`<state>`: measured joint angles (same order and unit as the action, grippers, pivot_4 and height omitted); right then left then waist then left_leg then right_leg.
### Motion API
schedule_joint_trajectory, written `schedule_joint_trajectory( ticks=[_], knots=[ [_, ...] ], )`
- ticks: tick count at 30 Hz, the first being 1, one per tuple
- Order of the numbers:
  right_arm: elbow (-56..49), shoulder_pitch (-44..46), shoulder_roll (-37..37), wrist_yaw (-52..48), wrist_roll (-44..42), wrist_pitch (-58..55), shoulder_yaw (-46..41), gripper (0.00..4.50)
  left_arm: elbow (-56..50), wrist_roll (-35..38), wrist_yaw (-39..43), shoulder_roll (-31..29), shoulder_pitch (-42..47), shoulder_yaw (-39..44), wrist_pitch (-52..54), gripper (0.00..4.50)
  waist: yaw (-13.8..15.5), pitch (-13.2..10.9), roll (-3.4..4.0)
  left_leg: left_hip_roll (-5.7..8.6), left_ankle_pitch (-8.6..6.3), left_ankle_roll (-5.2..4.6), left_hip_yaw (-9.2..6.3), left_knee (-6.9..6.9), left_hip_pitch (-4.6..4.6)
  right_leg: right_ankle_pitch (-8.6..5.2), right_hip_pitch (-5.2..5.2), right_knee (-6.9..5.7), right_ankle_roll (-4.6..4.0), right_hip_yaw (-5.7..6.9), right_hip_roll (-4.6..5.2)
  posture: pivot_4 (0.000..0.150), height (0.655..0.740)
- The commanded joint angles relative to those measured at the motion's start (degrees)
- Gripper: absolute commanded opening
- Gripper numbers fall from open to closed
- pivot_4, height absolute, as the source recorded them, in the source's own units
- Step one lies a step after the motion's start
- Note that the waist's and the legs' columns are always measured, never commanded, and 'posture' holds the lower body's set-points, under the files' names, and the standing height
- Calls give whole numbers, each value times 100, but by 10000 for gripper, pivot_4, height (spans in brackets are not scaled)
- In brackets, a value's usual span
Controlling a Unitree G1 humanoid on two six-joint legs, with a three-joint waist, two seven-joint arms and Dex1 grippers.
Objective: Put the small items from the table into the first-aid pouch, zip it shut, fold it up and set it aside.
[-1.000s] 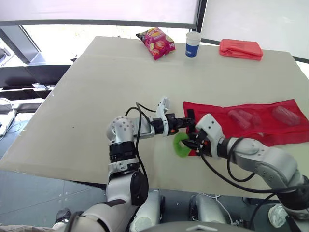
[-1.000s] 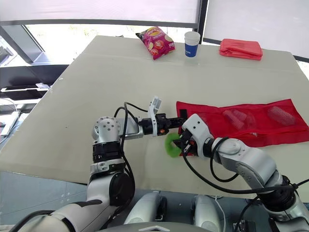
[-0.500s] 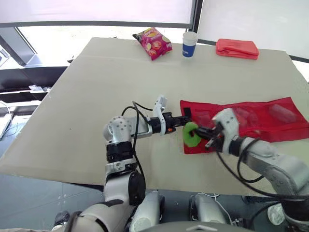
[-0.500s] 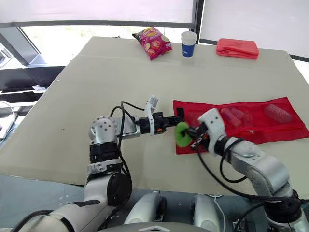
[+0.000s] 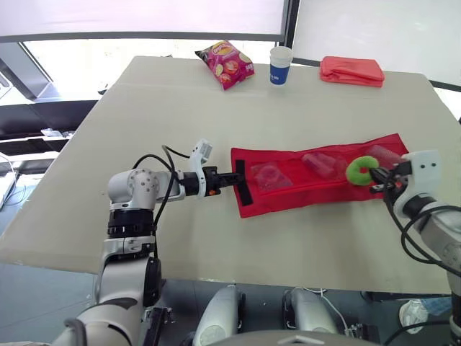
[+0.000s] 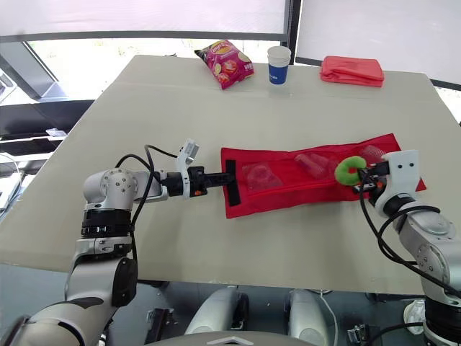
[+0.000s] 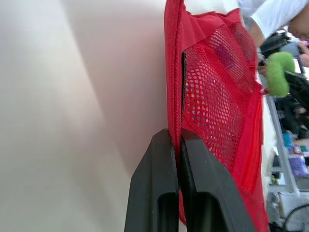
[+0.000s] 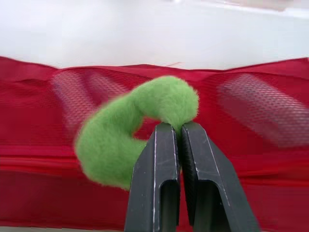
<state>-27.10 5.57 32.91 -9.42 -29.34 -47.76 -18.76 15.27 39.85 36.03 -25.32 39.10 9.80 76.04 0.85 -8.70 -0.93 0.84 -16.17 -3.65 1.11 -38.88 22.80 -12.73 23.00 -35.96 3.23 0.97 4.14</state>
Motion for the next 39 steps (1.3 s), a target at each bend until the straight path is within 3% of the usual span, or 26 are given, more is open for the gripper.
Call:
schedule_joint_trajectory(
  ticks=[1, 7, 13, 16, 22, 23, 24, 25, 31, 34, 39],
  knots=[
    [391, 20, 414, 376, 713, 484, -883, 323, 735, -560, 452, -694, 187, -137, -939, 0, -4, -1, 2, 1, 0, 0, 2, 0, 0, 0, 1, 0, 0, -1, -2, 1500, 7400],
    [379, -248, 677, 301, 992, 465, -1443, 323, 2364, -1298, 1046, -1154, 926, -519, -2135, 0, -2, -1, 1, -2, 2, 1, 5, 17, -1, -1, 8, 0, -2, 0, -7, 1500, 7400],
    [-391, -545, 647, -275, 225, -338, -1617, 323, 3382, -1835, 1485, -1204, 1562, -822, -2873, 0, -11, -1, 1, 1, -1, -4, 9, 17, 5, 0, 10, 3, 0, -2, -6, 1500, 7400],
    [-726, -749, 587, -398, -9, -674, -1630, 323, 3451, -1989, 1726, -1129, 1625, -914, -3014, 0, -13, -1, 1, -4, -1, -5, 8, 18, 7, 0, 13, 1, 0, -2, -5, 1500, 7400],
    [-512, -1195, 447, -366, 265, -571, -1456, 323, 2369, -1935, 1977, -1001, 954, -887, -3007, 0, -9, 0, 0, -4, -5, -13, 12, 19, 8, 0, 13, 3, 1, -10, 7, 1500, 7400],
    [-421, -1222, 448, -367, 331, -516, -1451, 0, 2072, -1861, 1964, -989, 788, -834, -2917, 6681, -9, 0, 1, -3, -7, -16, 15, 19, 7, 0, 13, 3, 1, -14, 15, 1500, 7400],
    [-337, -1230, 450, -380, 372, -473, -1459, 0, 1839, -1782, 1937, -977, 664, -763, -2810, 7730, -10, 1, 0, -3, -7, -17, 17, 19, 7, 0, 13, 3, 1, -15, 20, 1500, 7400],
    [-282, -1222, 457, -437, 349, -468, -1497, 0, 1552, -1737, 1812, -948, 521, -677, -2775, 11610, -9, 1, 0, -3, -7, -16, 16, 19, 7, 0, 13, 4, 1, -14, 22, 1500, 7400],
    [-155, -1068, 520, -796, -3, -530, -1779, 0, 160, -1585, 844, -665, -15, 131, -3347, 39286, -1, 0, 0, -5, -6, -13, 8, 19, 6, 1, 14, -1, 0, -6, 29, 1500, 7400],
    [-125, -932, 519, -960, -255, -647, -1835, 0, -739, -1306, 914, -468, -315, 334, -3711, 39286, -1, 1, -1, -5, -6, -12, 10, 19, 6, 1, 14, 1, 0, -7, 34, 1500, 7400],
    [-8, -654, 583, -1261, -572, -888, -1478, 0, -2398, -490, 1940, -563, -831, -175, -3460, 39286, -4, 2, 1, -4, -6, -12, 11, 21, 6, 2, 14, 3, -2, -4, 39, 1500, 7400]
  ],
)
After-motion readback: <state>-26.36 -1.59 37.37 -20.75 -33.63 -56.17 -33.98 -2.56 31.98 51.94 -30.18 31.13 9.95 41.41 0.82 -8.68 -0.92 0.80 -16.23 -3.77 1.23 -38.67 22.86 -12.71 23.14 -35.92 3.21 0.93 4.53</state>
